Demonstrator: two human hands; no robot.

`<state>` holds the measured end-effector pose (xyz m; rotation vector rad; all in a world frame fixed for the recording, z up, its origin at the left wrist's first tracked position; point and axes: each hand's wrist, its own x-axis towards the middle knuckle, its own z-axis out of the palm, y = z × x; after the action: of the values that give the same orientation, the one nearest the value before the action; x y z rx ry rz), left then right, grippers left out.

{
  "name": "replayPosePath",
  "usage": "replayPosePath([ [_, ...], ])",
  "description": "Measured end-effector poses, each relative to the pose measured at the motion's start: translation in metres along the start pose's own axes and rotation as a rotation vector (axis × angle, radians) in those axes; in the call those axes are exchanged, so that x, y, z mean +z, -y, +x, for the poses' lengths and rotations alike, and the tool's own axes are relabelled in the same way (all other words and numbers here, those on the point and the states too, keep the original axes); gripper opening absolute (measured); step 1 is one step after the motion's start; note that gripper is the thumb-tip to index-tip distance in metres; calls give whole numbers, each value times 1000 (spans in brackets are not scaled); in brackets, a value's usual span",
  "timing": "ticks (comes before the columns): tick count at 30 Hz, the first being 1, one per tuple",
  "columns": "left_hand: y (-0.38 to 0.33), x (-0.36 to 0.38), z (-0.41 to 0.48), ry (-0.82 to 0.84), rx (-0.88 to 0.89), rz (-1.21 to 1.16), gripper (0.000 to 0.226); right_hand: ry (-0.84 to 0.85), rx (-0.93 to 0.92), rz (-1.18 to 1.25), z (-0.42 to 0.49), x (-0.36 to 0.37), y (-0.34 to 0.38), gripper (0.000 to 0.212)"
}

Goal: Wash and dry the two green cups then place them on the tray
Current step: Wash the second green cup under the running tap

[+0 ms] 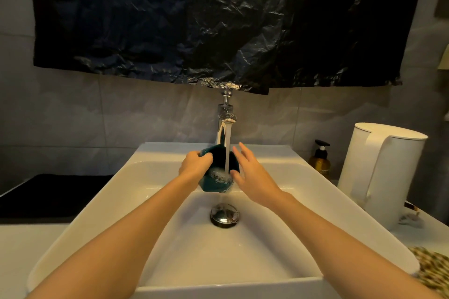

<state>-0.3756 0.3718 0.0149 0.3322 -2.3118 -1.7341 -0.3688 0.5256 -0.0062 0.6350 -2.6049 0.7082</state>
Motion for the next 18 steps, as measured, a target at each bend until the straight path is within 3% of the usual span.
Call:
replayPosePath([
  [2,-1,-5,2,-27,16,50,22,-83,-235,-155,-2,-2,3,46],
  [4,-1,-8,5,-49,31,79,24,-59,-389,-313,-5,-5,11,31],
  [6,-2,-9,5,-71,55,146,23,82,-357,-354,-10,0,22,30],
  [9,-3,-8,2,-98,102,327,18,214,-239,-145,-14,1,31,33],
  [14,-7,-9,3,-98,69,375,24,111,-368,-584,-10,-12,21,35],
  [15,-7,-9,3,-97,69,385,24,128,-353,-551,-11,-9,26,32],
  [18,-7,-10,2,-98,60,420,24,251,-146,-116,-14,-3,40,35],
])
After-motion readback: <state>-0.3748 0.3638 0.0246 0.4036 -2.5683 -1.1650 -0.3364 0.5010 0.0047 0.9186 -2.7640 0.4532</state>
